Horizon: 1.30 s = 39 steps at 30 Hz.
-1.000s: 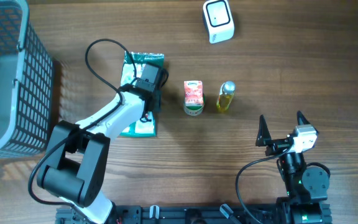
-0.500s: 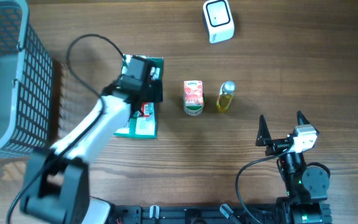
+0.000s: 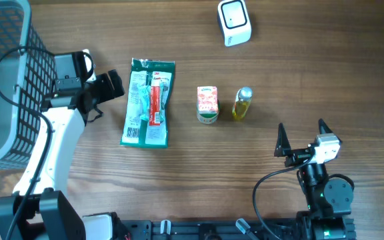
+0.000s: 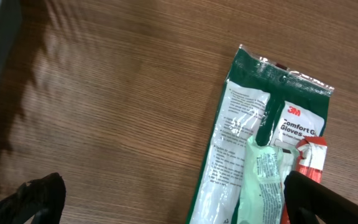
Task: Scan the item barcode
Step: 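Move the right gripper to the Vim bottle and grasp it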
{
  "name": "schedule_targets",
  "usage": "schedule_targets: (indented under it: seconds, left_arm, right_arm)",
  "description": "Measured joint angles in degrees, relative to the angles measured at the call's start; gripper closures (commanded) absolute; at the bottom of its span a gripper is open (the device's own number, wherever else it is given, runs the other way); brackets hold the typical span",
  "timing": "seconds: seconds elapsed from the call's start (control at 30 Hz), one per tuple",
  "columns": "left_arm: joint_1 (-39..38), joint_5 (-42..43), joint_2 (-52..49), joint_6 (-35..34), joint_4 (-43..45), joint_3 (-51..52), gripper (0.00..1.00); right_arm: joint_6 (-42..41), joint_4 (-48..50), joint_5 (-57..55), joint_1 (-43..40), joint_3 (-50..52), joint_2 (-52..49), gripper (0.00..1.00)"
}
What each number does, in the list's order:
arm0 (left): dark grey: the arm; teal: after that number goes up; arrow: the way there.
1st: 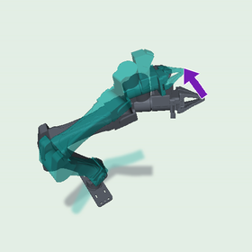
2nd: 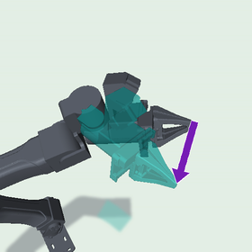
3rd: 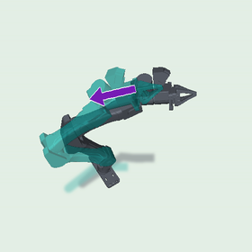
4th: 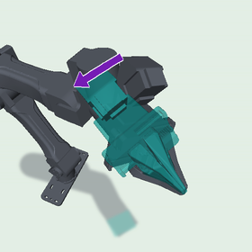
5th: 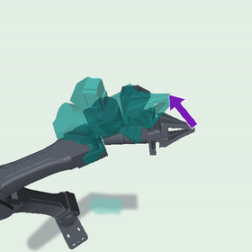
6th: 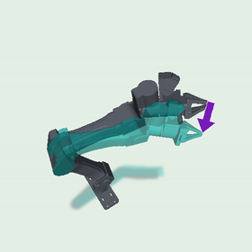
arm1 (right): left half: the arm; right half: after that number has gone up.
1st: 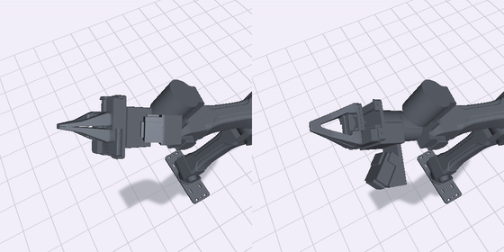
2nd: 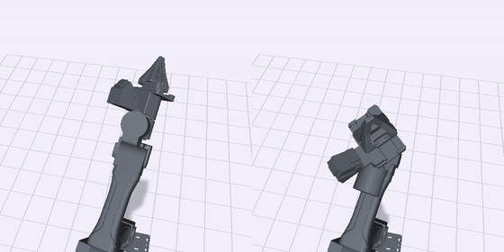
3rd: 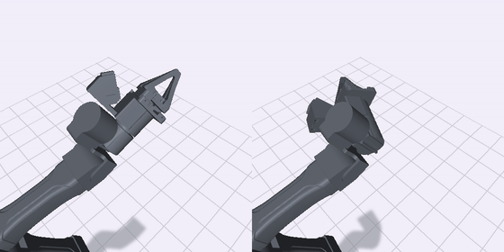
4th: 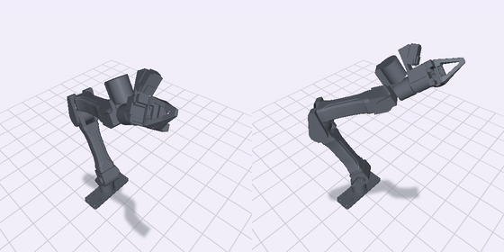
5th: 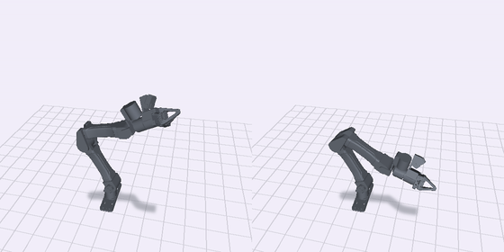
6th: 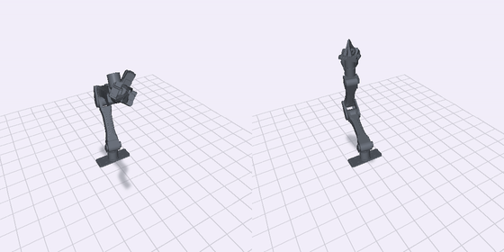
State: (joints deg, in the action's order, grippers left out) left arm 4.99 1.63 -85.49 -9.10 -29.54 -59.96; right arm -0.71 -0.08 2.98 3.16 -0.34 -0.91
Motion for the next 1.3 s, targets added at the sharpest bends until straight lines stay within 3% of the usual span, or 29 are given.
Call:
schedule_targets:
  seconds: [0.57,0.73,0.9,1.0,1.2,1.3]
  left_arm:
    - [0.0,0.0,0.0,0.3,0.0,0.0,0.00]
    - [0.0,0.0,0.0,0.3,0.0,0.0,0.00]
    - [0.0,0.0,0.0,0.3,0.0,0.0,0.00]
    - [0.0,0.0,0.0,0.3,0.0,0.0,0.00]
    - [0.0,0.0,0.0,0.3,0.0,0.0,0.00]
    - [0.0,0.0,0.0,0.3,0.0,0.0,0.00]
  right_arm:
    - [-3.0,2.2,1.6,0.0,0.0,0.0,0.00]
    - [-6.8,-8.6,2.2,0.0,-4.7,-0.4,0.00]
    - [-7.3,-19.4,3.6,0.0,-22.3,-6.3,0.00]
    - [-7.0,-28.9,4.7,0.0,-37.6,-16.6,0.00]
    - [-5.0,-60.9,7.1,0.0,-72.9,-46.1,0.00]
    - [-5.1,-62.7,8.2,0.0,-80.0,-55.1,0.00]
